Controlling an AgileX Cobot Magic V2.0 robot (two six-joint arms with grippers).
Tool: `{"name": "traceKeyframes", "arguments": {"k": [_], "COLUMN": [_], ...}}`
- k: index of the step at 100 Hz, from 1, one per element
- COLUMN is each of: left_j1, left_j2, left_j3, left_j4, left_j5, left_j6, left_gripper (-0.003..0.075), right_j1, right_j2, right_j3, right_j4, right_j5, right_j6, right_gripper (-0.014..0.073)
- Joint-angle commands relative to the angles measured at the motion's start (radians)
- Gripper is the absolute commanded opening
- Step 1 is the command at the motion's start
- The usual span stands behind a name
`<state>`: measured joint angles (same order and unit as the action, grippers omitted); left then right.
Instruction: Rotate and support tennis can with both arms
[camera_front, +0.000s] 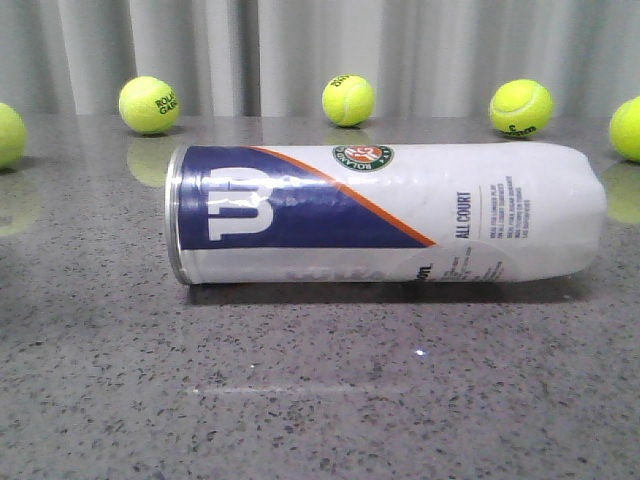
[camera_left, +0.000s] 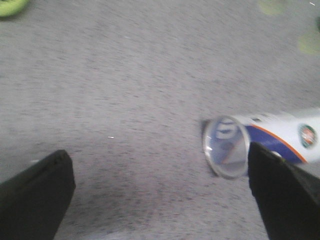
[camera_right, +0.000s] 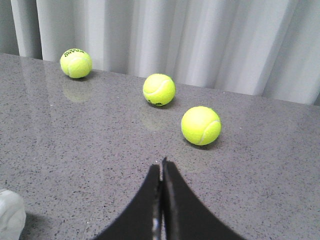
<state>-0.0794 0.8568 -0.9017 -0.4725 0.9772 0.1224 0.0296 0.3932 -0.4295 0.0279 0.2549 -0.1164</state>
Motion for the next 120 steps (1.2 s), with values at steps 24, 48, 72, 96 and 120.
{"name": "traceKeyframes", "arguments": {"k": [24, 48, 72, 96, 120], "left_j1": [-0.003, -0.087, -0.208, -0.334, -0.34], "left_j2": [0.194, 0.314, 0.464, 0.583, 0.59], "left_j3": [-0.033, -0.033, -0.033, -0.033, -0.033], "left_j4": [-0.382, -0.57, -0.691, -0.804, -0.885], "left_j5": [0.093, 0.095, 0.082, 0.079, 0.024], "left_j6": [0.223, 0.324, 0.389, 0.455, 0.527], "left_gripper": [0.0634, 0.0634, 0.0634, 0.0625, 0.0304], "right_j1": [-0.008, -0.008, -0.008, -0.008, -0.008], "right_j2": [0.003, 0.003, 0.003, 0.003, 0.003], "right_j3": [-0.026, -0.026, -0.026, -0.026, -0.026], "right_j4": [-0.006, -0.006, -0.006, -0.006, -0.006], "right_j5": [-0.087, -0.087, -0.087, -0.087, -0.087], "right_j6": [0.001, 0.001, 0.001, 0.001, 0.001], "right_gripper": [-0.0066, -0.0066, -0.0066, -0.0066, -0.0066]}}
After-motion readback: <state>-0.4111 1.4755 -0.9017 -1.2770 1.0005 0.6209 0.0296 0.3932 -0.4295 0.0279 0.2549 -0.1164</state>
